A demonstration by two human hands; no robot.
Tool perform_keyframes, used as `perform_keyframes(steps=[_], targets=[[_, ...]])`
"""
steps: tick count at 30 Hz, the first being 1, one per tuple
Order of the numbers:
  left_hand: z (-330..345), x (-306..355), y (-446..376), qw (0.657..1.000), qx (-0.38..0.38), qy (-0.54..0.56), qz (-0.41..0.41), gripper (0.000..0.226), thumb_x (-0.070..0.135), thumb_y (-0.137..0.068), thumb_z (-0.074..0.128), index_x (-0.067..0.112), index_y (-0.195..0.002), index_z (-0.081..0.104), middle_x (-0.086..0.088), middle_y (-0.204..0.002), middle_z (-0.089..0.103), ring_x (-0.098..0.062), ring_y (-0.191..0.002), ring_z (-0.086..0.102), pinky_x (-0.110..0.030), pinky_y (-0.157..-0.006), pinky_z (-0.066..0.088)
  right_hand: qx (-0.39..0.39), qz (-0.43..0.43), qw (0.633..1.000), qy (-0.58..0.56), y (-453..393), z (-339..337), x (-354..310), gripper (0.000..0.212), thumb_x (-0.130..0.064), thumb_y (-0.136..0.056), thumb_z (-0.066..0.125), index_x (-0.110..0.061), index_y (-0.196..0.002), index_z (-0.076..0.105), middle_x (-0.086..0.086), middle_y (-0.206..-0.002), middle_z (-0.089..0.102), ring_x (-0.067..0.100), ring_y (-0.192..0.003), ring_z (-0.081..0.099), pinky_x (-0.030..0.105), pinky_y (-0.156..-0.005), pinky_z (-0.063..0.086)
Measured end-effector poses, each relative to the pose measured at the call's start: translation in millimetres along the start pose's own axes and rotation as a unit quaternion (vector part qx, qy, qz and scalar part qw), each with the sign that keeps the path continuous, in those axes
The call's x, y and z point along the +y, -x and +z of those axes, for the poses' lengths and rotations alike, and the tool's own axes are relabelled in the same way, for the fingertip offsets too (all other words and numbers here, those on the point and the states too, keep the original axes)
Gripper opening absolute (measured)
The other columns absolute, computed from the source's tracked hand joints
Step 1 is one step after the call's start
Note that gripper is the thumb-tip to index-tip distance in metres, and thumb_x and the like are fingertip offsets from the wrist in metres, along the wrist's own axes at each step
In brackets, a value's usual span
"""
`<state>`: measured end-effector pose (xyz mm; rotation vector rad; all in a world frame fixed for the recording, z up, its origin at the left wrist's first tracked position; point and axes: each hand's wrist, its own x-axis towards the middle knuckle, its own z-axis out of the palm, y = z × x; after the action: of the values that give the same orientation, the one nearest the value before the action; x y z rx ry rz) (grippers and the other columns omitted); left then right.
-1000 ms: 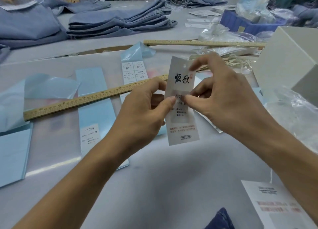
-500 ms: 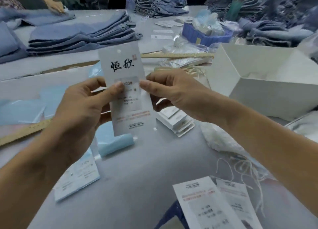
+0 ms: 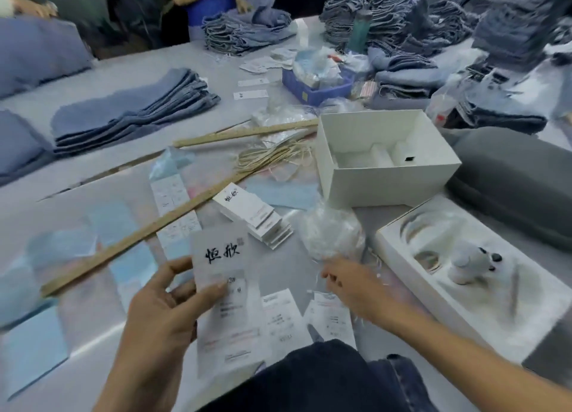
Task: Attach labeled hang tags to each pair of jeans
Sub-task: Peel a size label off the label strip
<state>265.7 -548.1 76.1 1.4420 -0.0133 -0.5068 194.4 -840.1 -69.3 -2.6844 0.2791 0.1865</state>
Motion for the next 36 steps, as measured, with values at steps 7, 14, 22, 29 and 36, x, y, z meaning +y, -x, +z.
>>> perform_keyframes(steps=[7, 14, 22, 29, 36], targets=[[20, -18, 39, 0.995, 0.067, -0.032, -0.061, 0.026, 0.000, -0.081, 0.075, 0.011, -0.104, 0.067, -0.013, -0.089, 0.079, -0.031, -0.078, 0.077, -0.046, -0.077, 0.054, 0.004, -0.045, 0.986, 0.161, -23, 22, 21, 0.035, -0.009, -0.098, 0.053, -0.023, -0.130, 0.056, 0.000, -0.123, 0.054, 0.024, -0.093, 0.068, 0.039, -0.072, 0.058], [18, 4, 73, 0.991, 0.126, -0.012, -0.046, 0.012, 0.023, -0.091, 0.070, 0.013, -0.098, 0.070, -0.008, -0.091, 0.079, -0.028, -0.083, 0.077, -0.042, -0.074, 0.058, 0.007, -0.107, 0.957, 0.270, -24, 13, -4, 0.034, 0.003, -0.065, 0.085, -0.009, -0.094, 0.071, 0.005, -0.092, 0.067, 0.020, -0.057, 0.067, 0.027, -0.045, 0.049], [0, 7, 100, 0.990, 0.136, 0.003, -0.029, 0.010, 0.010, -0.091, 0.069, 0.005, -0.099, 0.065, -0.012, -0.082, 0.078, -0.024, -0.067, 0.076, -0.026, -0.050, 0.056, 0.045, -0.026, 0.988, 0.143, -35, 17, -5, 0.026, 0.000, -0.099, 0.046, -0.011, -0.118, 0.060, 0.005, -0.122, 0.059, 0.023, -0.088, 0.065, 0.029, -0.070, 0.050], [6, -50, 104, 0.982, 0.178, -0.049, 0.024, 0.004, 0.007, -0.094, 0.067, 0.006, -0.095, 0.064, -0.012, -0.067, 0.075, -0.024, -0.057, 0.073, -0.027, -0.048, 0.056, 0.065, -0.012, 0.993, 0.097, -36, 16, -12, 0.026, -0.023, -0.101, 0.053, -0.027, -0.120, 0.070, -0.008, -0.119, 0.063, 0.018, -0.093, 0.066, 0.025, -0.073, 0.046], [1, -51, 101, 0.988, 0.156, -0.010, 0.018, 0.009, 0.012, -0.097, 0.063, 0.008, -0.103, 0.058, -0.014, -0.074, 0.077, -0.032, -0.063, 0.075, -0.032, -0.049, 0.059, 0.087, -0.047, 0.991, 0.087, -44, 34, -20, 0.016, -0.009, -0.100, 0.054, -0.008, -0.095, 0.070, 0.003, -0.096, 0.064, 0.017, -0.075, 0.057, 0.028, -0.071, 0.048]])
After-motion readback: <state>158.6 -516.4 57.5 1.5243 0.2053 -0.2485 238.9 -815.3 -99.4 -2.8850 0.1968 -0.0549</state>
